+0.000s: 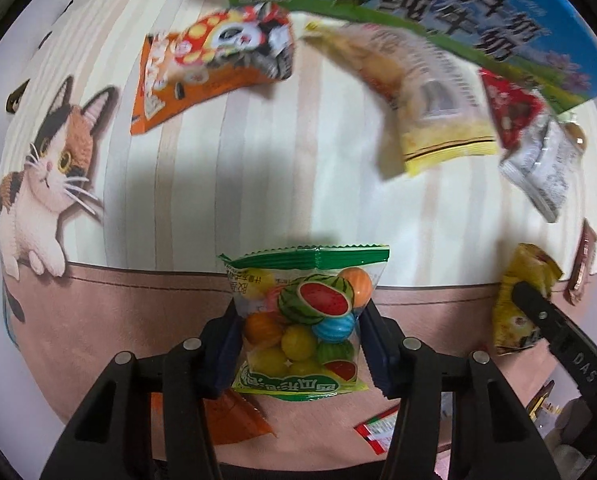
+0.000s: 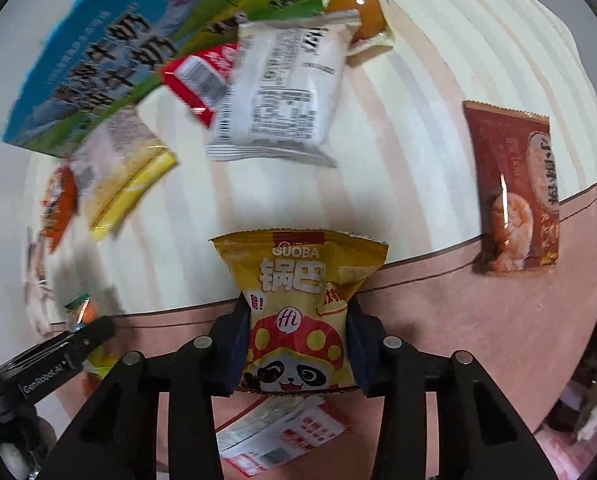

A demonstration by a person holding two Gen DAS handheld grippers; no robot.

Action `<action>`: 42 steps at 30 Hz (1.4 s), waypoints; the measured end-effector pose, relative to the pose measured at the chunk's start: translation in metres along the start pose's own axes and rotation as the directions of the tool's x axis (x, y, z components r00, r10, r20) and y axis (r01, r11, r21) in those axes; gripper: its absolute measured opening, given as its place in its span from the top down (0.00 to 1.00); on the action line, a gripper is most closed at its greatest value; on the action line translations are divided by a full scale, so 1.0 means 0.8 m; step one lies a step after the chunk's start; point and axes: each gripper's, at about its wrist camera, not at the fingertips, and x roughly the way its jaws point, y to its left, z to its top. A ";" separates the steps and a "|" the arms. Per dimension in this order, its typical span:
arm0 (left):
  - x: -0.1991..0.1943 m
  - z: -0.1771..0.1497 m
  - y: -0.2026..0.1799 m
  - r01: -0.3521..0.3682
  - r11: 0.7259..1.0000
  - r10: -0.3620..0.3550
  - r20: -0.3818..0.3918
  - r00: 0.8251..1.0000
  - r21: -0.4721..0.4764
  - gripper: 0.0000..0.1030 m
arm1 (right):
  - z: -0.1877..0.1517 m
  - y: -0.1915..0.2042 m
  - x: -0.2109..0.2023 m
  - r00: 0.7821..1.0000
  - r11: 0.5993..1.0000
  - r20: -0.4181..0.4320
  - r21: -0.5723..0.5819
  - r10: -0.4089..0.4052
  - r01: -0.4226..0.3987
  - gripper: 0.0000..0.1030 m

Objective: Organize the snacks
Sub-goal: 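Carry both bags into the cardboard box and open both tools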

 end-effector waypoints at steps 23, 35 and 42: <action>-0.217 0.200 -0.064 0.101 0.990 -0.123 0.247 0.961 0.098 0.51 | 0.160 0.113 -0.198 0.927 0.955 0.250 -0.172 0.279 -0.241 0.58; -0.126 0.332 -0.046 0.096 0.994 -0.100 0.079 0.992 0.053 0.51 | 0.287 0.164 -0.110 0.962 0.965 0.141 -0.154 0.236 -0.214 0.58; -0.068 0.348 -0.036 0.079 0.996 -0.079 -0.019 0.997 0.044 0.51 | 0.299 0.169 -0.046 0.978 0.971 0.056 -0.139 0.203 -0.194 0.58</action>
